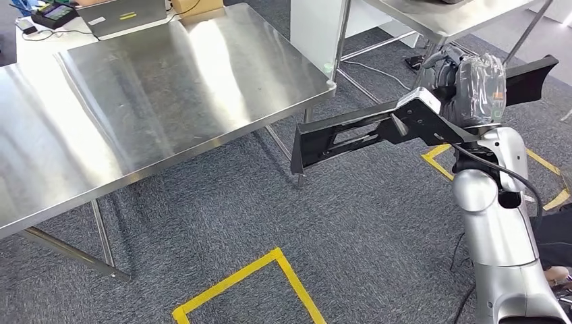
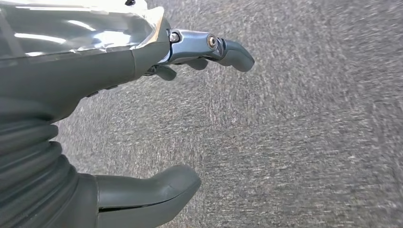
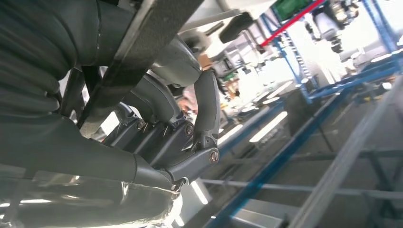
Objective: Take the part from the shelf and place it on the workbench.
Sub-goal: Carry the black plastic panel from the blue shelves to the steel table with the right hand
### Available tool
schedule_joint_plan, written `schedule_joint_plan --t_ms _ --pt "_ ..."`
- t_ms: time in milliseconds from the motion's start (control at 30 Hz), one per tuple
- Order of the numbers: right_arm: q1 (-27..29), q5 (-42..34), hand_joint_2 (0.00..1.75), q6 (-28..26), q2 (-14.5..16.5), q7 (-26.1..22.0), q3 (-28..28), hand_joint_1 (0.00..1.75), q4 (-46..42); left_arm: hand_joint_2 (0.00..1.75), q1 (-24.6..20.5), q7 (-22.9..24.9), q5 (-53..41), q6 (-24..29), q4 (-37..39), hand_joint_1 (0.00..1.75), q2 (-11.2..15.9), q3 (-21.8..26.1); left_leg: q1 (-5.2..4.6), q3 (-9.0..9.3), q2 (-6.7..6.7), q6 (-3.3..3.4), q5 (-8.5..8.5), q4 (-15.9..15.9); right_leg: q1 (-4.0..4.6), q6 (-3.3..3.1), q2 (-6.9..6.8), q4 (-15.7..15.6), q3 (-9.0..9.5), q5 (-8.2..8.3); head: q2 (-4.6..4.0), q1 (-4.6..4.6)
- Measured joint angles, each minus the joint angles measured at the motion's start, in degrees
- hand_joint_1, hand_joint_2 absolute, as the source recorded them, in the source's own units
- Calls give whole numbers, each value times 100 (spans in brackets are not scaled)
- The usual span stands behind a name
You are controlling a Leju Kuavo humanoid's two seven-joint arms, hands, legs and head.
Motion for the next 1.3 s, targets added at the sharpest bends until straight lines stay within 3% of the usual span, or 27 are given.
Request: schedule_joint_plan --t_ms 33,100,167,200,267,333,367,400,467,533,600,633,700,767,800,833,867,900,967,1033,1133,1300 --pt "-8 -33 175 -13 -31 -14 -2 175 -5 175 -7 20 -1 13 10 0 4 -1 -26 62 29 32 -6 -111 25 28 -48 -1 9 -16 0 1" --pt "-38 -112 175 -52 -99 -61 -4 175 4 175 -12 46 -3 35 33 0 7 -2 -49 72 -80 99 -8 -136 48 79 -143 -12 31 -41 0 2" --pt "-63 -184 175 -114 -195 -118 -4 175 39 175 -16 23 3 41 55 0 5 -1 -31 91 -197 179 17 -170 33 111 -6 126 -19 -138 0 2" --pt "-68 -221 175 -161 -261 -150 -7 175 73 175 -23 -7 7 41 63 0 4 -2 -15 102 -253 218 29 -186 25 108 135 362 -133 -252 0 4" --pt "-46 -290 175 -264 -387 -216 -15 175 170 175 -35 -72 8 41 78 0 -7 -4 -1 100 -377 264 35 -189 10 76 369 1134 -530 -546 0 10" --pt "11 -363 175 -326 -481 -286 -21 175 272 175 -37 -112 8 40 101 0 -21 -5 0 100 -516 268 35 -186 9 108 418 1670 -853 -664 0 13" --pt "33 -387 175 -337 -517 -311 -22 175 311 175 -37 -120 12 40 112 0 -26 -4 1 101 -585 266 36 -183 4 153 423 1611 -864 -584 0 12" --pt "37 -401 175 -350 -546 -330 -22 175 348 175 -37 -124 18 39 121 0 -28 -4 5 103 -652 264 36 -178 -6 208 438 1327 -763 -426 0 13" --pt "-21 -391 175 -399 -567 -344 -11 175 450 175 -38 -116 27 38 133 0 -27 -4 2 94 -773 236 31 -153 -37 293 582 504 -399 -65 0 14" --pt "-120 -369 175 -453 -552 -343 17 175 592 175 -41 -80 28 38 143 0 -21 -5 -18 61 -860 184 34 -132 -43 262 681 83 -201 104 0 10" --pt "-256 -357 175 -467 -508 -338 68 175 744 175 -45 -16 27 40 147 0 -13 -6 -23 31 -933 129 58 -139 -39 172 613 71 -203 127 0 8" --pt "-353 -351 175 -467 -481 -337 103 175 822 175 -48 13 27 41 150 0 -9 -7 -22 18 -917 101 52 -126 -53 139 580 69 -203 137 0 9" --pt "-569 -324 175 -467 -444 -345 183 175 972 175 -76 42 27 47 154 0 -2 -9 -27 -105 -696 44 -119 127 -88 47 510 59 -192 146 0 -13" --pt "-735 -298 175 -468 -429 -362 258 175 1119 175 -116 46 36 56 158 0 0 -11 -17 -447 -408 -9 -481 833 -71 -13 435 58 -185 139 0 -35" --pt "-789 -296 175 -470 -421 -372 292 175 1183 175 -128 45 43 63 161 0 -3 -11 -3 -638 -341 -26 -625 1215 -59 -21 397 59 -183 136 0 -35" --pt "-827 -303 175 -472 -407 -383 325 175 1238 175 -133 41 53 73 164 0 -8 -11 8 -762 -311 -33 -677 1456 -49 -25 363 59 -181 132 0 -35" --pt "-853 -313 175 -475 -390 -393 353 175 1278 175 -132 35 60 83 167 0 -13 -11 14 -771 -301 -33 -617 1467 -44 -28 335 59 -176 129 0 -35" --pt "-876 -325 175 -478 -372 -403 379 175 1312 175 -132 26 65 93 169 0 -15 -10 16 -658 -294 -24 -464 1241 -42 -30 313 60 -169 124 0 -35" --pt "-938 -344 175 -489 -345 -418 421 175 1359 175 -135 -2 73 105 169 0 -14 -10 6 -234 -266 15 -121 436 -21 -21 282 63 -157 110 0 -37" --pt "-1011 -355 175 -507 -327 -430 456 175 1397 175 -139 -31 81 106 171 0 -18 -10 -11 24 -250 54 14 -58 27 -6 264 70 -163 88 0 -32" --pt "-1061 -367 175 -529 -315 -442 492 175 1451 175 -139 -58 109 101 174 0 -32 -10 -36 43 -276 63 24 -118 77 8 248 64 -163 73 0 -26" --pt "-1086 -396 175 -550 -315 -460 522 175 1527 175 -138 -140 135 48 174 0 -42 -9 -70 37 -299 119 15 -115 57 48 230 4 -137 97 0 -25"
